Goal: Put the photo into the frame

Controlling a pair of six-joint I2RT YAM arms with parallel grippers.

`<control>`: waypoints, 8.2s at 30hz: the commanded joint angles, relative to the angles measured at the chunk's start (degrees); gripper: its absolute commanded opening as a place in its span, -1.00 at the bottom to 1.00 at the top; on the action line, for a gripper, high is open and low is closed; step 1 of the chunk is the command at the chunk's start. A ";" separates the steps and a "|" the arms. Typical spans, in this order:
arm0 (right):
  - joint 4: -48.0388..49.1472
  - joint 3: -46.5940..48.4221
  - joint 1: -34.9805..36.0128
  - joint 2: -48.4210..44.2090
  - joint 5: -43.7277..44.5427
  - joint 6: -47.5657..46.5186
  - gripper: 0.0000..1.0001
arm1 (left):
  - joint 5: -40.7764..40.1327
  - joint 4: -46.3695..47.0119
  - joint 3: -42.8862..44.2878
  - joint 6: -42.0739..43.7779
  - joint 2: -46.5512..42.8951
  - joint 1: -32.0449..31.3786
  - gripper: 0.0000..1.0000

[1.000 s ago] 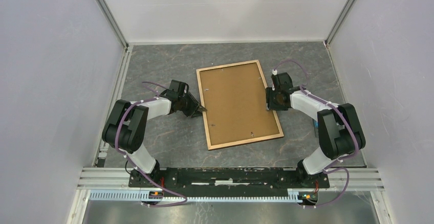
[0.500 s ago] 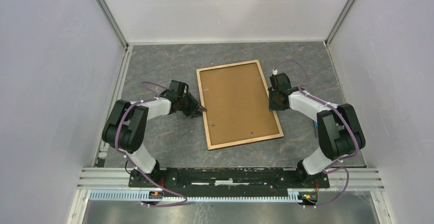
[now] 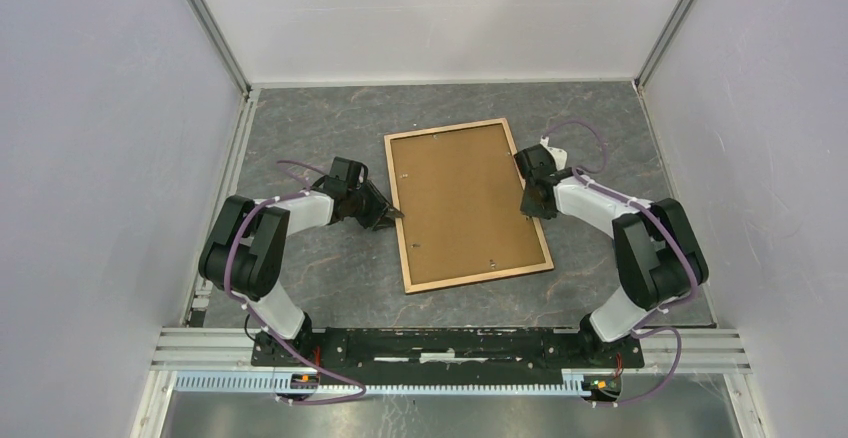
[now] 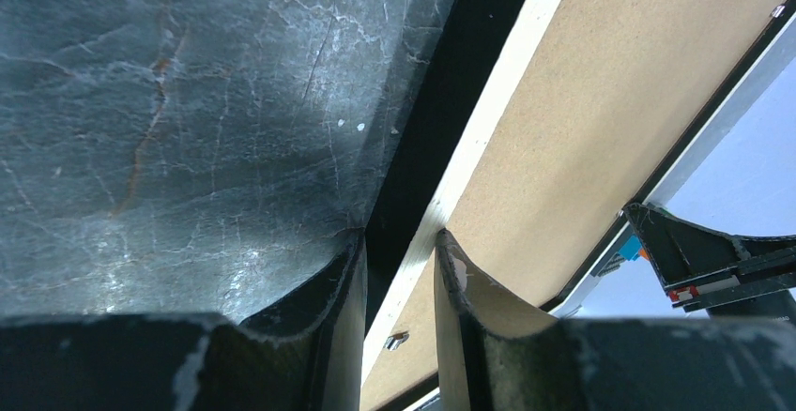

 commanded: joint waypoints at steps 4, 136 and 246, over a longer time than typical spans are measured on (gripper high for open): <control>-4.47 0.36 4.75 3.38 2.81 11.80 -1.00 | -5.68 -6.88 -4.97 -1.50 3.64 -0.27 -0.95; 12.48 -0.53 -8.38 -0.20 -12.34 -22.72 -0.03 | -11.03 -26.80 -3.97 22.58 -6.40 9.12 -0.72; -7.77 4.75 -0.78 -38.26 -35.59 -33.81 0.94 | -6.88 -47.81 82.17 81.22 38.84 -7.94 0.65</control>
